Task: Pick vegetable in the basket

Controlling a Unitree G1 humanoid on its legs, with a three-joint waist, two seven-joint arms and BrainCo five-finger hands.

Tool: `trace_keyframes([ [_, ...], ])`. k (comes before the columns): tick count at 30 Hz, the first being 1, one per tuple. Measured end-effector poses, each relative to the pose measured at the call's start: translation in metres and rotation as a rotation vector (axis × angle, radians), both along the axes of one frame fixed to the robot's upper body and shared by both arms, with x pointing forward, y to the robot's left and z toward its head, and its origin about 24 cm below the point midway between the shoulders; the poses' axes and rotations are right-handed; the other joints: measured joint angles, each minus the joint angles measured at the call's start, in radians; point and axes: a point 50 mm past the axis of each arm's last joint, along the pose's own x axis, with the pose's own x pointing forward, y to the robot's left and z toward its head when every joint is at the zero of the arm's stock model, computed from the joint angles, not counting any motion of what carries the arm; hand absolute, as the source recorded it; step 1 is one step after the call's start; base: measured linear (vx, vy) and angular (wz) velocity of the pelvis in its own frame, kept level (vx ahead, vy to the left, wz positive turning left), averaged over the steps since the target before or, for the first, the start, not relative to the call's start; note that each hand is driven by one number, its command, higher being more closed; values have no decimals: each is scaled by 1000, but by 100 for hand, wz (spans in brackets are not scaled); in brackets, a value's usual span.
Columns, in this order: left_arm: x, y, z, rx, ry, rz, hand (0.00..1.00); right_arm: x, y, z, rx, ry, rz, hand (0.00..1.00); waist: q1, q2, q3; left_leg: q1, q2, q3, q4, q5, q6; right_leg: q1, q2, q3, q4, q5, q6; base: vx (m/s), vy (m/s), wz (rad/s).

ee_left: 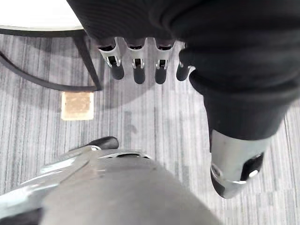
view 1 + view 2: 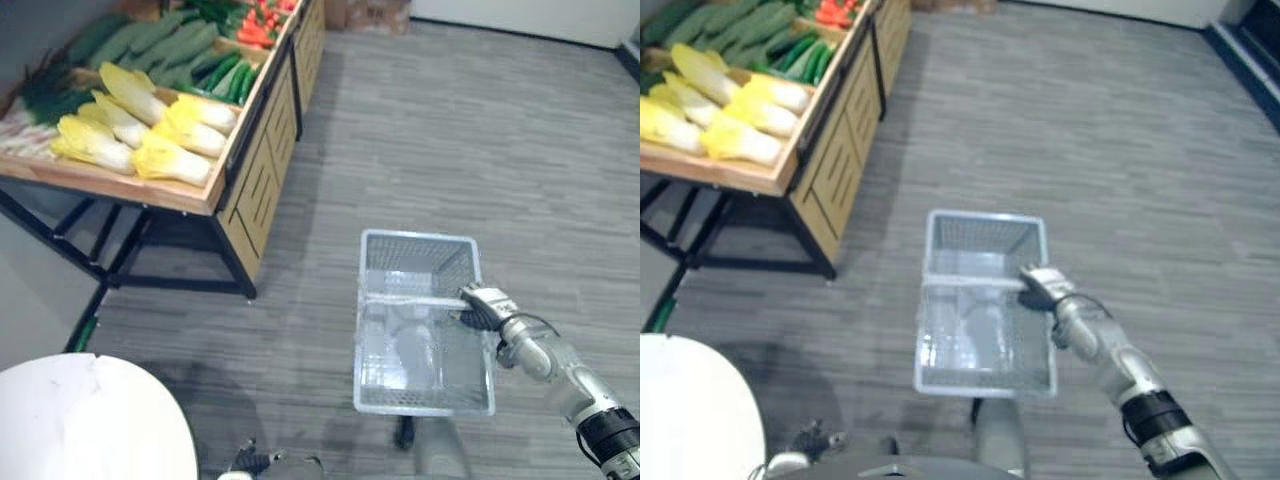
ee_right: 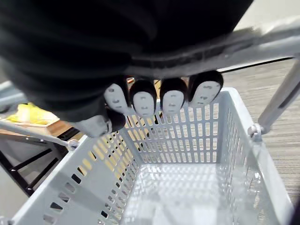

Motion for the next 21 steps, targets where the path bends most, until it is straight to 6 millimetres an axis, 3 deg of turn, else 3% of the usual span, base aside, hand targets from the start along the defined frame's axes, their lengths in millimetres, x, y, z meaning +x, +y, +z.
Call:
trace_keyframes([
  [2, 9, 0, 3, 1, -30, -9, 0, 1, -5, 2, 0, -6, -21, 100, 0, 1, 9, 22, 6, -29, 0, -19, -38, 7, -4, 28, -184, 23, 35, 408, -163, 53],
  [4, 12, 1, 4, 3, -47, 1, 0, 2, -9, 3, 0, -14, -38, 100, -4, -11, 13, 85, 23, -77, -27, -62, -87, 14, -14, 35, -245, 24, 38, 649, -354, 72],
  [5, 13, 0, 4, -1, -49, 8, 0, 2, -12, 4, -4, -15, -51, 100, -7, 5, 16, 100, 45, -91, -30, -75, -101, 9, -3, 34, -209, 103, 43, 734, -438, 71],
  [6, 13, -6, 3, -21, -52, 20, 0, 1, -19, 2, -5, -4, -89, 100, -4, 41, 7, 90, 83, -121, 0, -73, -103, -23, 22, 19, -110, 120, 47, 574, -391, 48],
  [7, 11, -14, 1, -45, -52, 47, 0, 2, -25, 0, -14, 7, -116, 100, 3, 64, 3, 56, 120, -150, 78, -52, -104, -44, 43, -7, -31, 74, 5, 547, -382, 32],
  [8, 10, -17, -1, -57, -49, 61, 0, 2, -27, 0, -14, 8, -125, 100, 7, 69, 1, 38, 133, -166, 120, -29, -103, -44, 53, -16, -4, 54, -17, 551, -383, 11],
  [11, -2, -16, -4, -68, -13, 110, 0, 2, -34, 3, -16, -1, -156, 100, 5, 71, -1, -60, 153, -199, 385, 183, -106, 28, 74, -53, 59, -47, -61, 592, -333, 10],
  [12, -4, -16, -4, -66, -10, 119, 0, 1, -37, 3, -28, 2, -164, 100, 5, 70, 0, -96, 152, -210, 479, 305, -103, 76, 74, -64, 53, -76, -66, 577, -270, 17],
  [13, -9, -16, -5, -68, 1, 123, 0, -2, -42, 1, -38, 12, -173, 100, 10, 53, 9, -138, 157, -215, 605, 453, -106, 154, 75, -68, 25, -108, -70, 745, -324, 14],
  [14, -9, -14, -4, -66, -7, 129, 0, -5, -45, -1, -38, 22, -192, 100, 27, 54, 9, -224, 177, -171, 803, 352, -84, 244, 85, -70, -23, -122, -85, 518, -202, 7],
  [16, -5, -12, -3, -64, -27, 136, 0, -7, -48, -4, -37, 32, -206, 100, 40, 45, 11, -282, 178, -116, 883, 269, -50, 317, 83, -72, -75, -126, -84, 427, -138, 5],
  [17, -3, -12, -2, -68, -44, 148, 0, -11, -54, -7, -37, 36, -238, 100, 55, 45, 11, -370, 164, -37, 891, 182, -11, 413, 76, -91, -146, -133, -74, 464, -103, 18],
  [19, -2, -12, -1, -72, -51, 155, 0, -14, -58, -9, -36, 37, -259, 100, 63, 44, 11, -429, 153, 28, 852, 147, -10, 455, 68, -105, -171, -144, -58, 310, -7, 22],
  [21, -3, -12, -2, -71, -46, 157, 0, -20, -64, -14, -38, 60, -288, 100, 63, 41, 10, -475, 112, 175, 652, 131, -11, 518, 43, -138, -201, -168, -28, 380, 101, 37],
])
